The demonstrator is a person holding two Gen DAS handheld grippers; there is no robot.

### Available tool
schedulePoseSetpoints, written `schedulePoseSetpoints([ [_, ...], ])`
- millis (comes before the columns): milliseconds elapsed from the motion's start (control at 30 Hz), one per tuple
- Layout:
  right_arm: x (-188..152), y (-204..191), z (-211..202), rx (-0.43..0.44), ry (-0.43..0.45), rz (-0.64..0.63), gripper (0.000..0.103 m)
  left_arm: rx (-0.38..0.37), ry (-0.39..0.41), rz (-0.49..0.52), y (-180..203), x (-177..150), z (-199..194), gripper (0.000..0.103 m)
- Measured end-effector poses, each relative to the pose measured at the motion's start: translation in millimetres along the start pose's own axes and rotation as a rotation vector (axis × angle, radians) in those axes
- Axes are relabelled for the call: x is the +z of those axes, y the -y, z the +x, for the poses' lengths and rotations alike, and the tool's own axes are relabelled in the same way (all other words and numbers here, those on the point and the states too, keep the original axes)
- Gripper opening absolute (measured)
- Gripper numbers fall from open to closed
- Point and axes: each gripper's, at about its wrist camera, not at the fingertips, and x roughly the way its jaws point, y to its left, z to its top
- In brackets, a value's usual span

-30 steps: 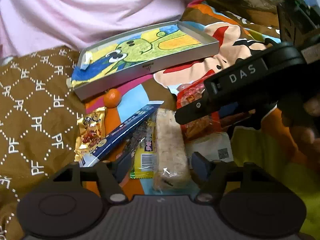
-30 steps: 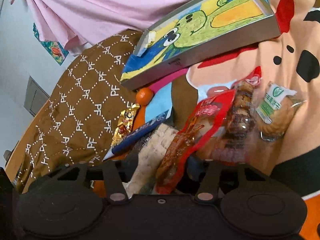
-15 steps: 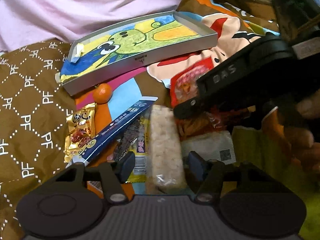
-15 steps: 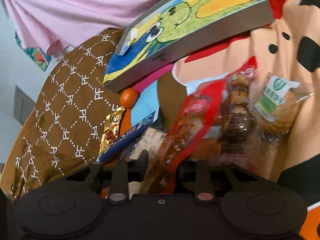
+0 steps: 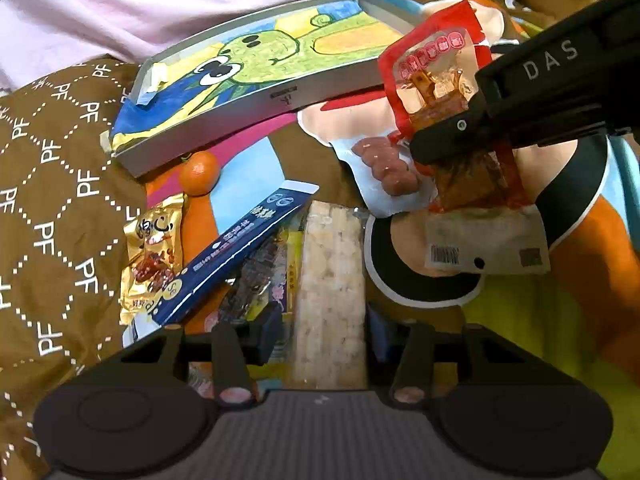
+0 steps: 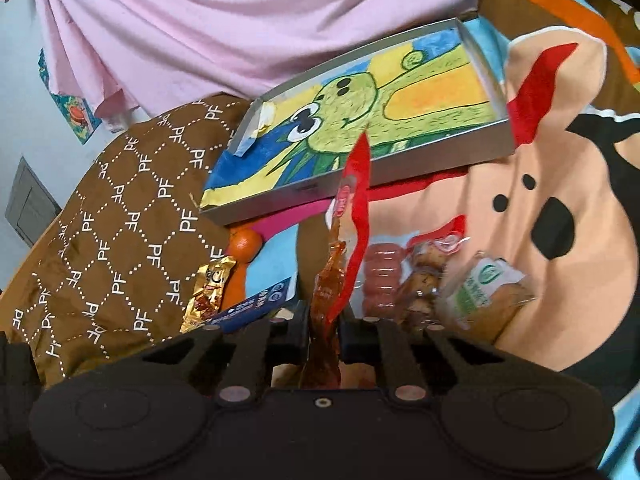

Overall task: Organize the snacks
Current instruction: 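Carry the rice-cake bar and red strip pack into the tray with both tools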

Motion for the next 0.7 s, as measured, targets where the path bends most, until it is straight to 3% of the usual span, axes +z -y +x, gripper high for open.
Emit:
schedulePoseSetpoints([
  [67,-1,3,1,-0.001,-0.008,0.011,0.014,0.003,-0.007,0.002,1,2,1,0.05],
  [133,-1,4,3,-0.002,-0.015,0.016,0.014,0.004,-0.012,-0.006,0,3,1,0.042],
  [233,-2,4,4,0.0,-0.023,0.022,0.014,0.01,-0.021,-0.009,3,4,0,0.038],
  [700,-14,9,17,-0.015,-0.073,0.029,0.021,-0.007,-0.054,-0.124,5,5,-17,0.036],
])
